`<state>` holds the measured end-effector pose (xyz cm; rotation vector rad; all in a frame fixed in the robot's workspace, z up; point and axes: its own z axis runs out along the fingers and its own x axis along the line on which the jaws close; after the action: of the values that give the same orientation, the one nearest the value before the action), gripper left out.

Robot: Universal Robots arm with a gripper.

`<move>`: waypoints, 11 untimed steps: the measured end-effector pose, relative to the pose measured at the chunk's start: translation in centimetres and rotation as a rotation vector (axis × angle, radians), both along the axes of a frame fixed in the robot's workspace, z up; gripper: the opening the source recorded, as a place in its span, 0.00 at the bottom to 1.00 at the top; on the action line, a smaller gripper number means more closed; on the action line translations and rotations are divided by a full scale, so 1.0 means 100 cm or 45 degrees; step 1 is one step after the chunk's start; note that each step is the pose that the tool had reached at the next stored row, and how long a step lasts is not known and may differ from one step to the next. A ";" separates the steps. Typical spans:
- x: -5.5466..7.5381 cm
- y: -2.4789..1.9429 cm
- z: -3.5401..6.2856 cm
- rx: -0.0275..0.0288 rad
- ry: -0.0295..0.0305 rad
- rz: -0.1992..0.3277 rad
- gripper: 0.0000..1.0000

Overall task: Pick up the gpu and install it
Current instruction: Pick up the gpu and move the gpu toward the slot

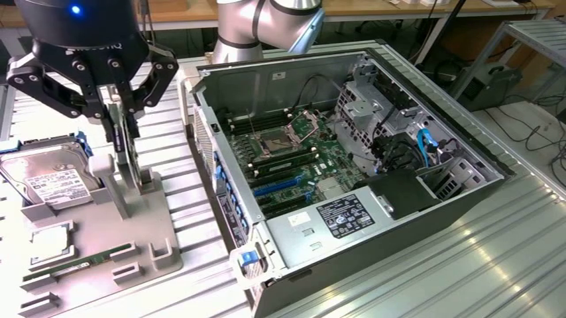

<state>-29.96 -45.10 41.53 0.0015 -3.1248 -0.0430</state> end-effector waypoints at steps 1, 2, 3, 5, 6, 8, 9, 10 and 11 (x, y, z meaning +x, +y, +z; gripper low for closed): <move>0.000 0.0000 0.0010 -0.0001 0.0001 0.000 0.27; 0.000 0.0000 0.0018 0.0000 0.0000 0.000 0.27; 0.000 0.0000 0.0027 0.0001 0.0000 0.000 0.27; 0.000 0.0000 0.0046 0.0000 0.0000 0.000 0.27; 0.000 0.0000 0.0058 0.0000 0.0000 0.000 0.27; 0.000 0.0000 0.0084 0.0001 -0.0001 0.000 0.27; 0.000 0.0000 0.0094 0.0000 0.0000 0.000 0.27; 0.000 0.0000 0.0103 0.0000 0.0000 0.000 0.27; 0.000 0.0000 0.0121 0.0000 0.0000 0.000 0.27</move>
<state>-29.96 -45.10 42.74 0.0016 -3.1248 -0.0429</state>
